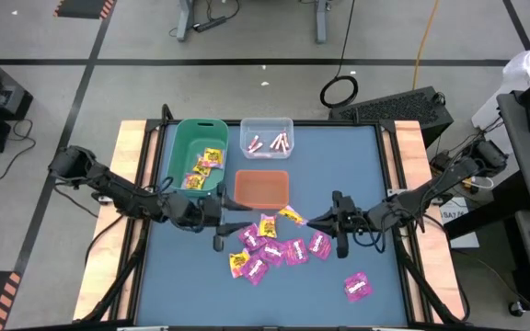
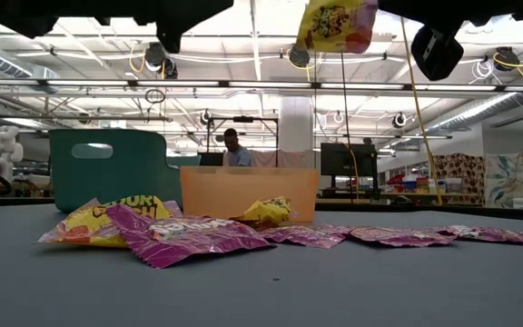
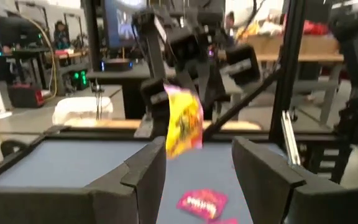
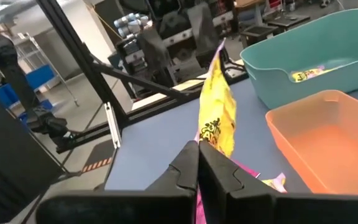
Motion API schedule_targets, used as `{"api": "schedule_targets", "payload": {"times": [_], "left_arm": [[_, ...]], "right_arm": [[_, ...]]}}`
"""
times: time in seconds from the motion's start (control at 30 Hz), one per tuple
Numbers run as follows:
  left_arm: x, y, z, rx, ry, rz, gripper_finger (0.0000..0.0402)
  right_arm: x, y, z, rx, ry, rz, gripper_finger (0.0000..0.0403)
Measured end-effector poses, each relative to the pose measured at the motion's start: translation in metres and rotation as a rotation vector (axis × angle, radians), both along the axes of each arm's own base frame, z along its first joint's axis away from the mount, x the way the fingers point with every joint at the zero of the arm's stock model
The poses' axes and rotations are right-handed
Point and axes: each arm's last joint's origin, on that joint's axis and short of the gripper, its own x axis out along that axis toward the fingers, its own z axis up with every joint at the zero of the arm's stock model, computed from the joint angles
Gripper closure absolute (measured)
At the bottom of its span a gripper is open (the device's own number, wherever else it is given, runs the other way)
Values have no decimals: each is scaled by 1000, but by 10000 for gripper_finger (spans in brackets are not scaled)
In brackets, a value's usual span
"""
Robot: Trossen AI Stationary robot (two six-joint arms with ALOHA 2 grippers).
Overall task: Sort candy
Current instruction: Put the yellow candy into the green bin
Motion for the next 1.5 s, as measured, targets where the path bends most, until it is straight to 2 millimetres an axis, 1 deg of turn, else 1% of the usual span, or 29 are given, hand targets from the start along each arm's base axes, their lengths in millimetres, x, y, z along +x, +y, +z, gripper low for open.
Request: {"api": "schedule_targets", "payload": {"times": [0.17, 0.27, 0.37, 0.47, 0.6, 0.77, 0.83, 0.9, 0.97, 1.07, 1.2, 1.4, 1.43, 1.5], "left_arm": [[7, 13, 9, 10, -50, -19, 208], [17, 18, 20, 4, -50, -65, 184], [33, 20, 25, 28, -19, -79, 151], [53, 19, 23, 39, 20, -67, 126], [78, 20, 14, 45, 57, -52, 119], [96, 22, 8, 47, 74, -46, 119], [100, 24, 6, 43, 84, -95, 123], [102, 24, 4, 21, 92, -145, 134], [104, 25, 3, 2, 93, -159, 150], [104, 25, 2, 3, 96, -162, 186], [104, 24, 2, 1, 95, -164, 251], [104, 25, 1, -1, 106, -162, 378], [104, 25, 1, 0, 105, -162, 389], [104, 25, 1, -1, 105, -162, 390]], "right_arm": [[1, 0, -1, -21, 9, 11, 403], [1, 0, -1, -36, 8, 13, 403], [1, 0, -1, -48, 9, 15, 403], [1, 0, -2, -63, 15, 17, 403], [0, 0, -3, -80, 21, 19, 403], [0, 0, -4, -92, 36, 20, 403], [0, 0, -5, -96, 42, 20, 403], [0, 0, -5, -98, 45, 20, 403], [0, 0, -6, -104, 50, 21, 403], [0, 0, -6, -107, 56, 21, 403], [0, 0, -6, -107, 56, 21, 403], [0, 0, -6, -107, 56, 21, 403], [0, 0, -6, -107, 56, 20, 403], [0, 0, -7, -109, 58, 15, 403]]}}
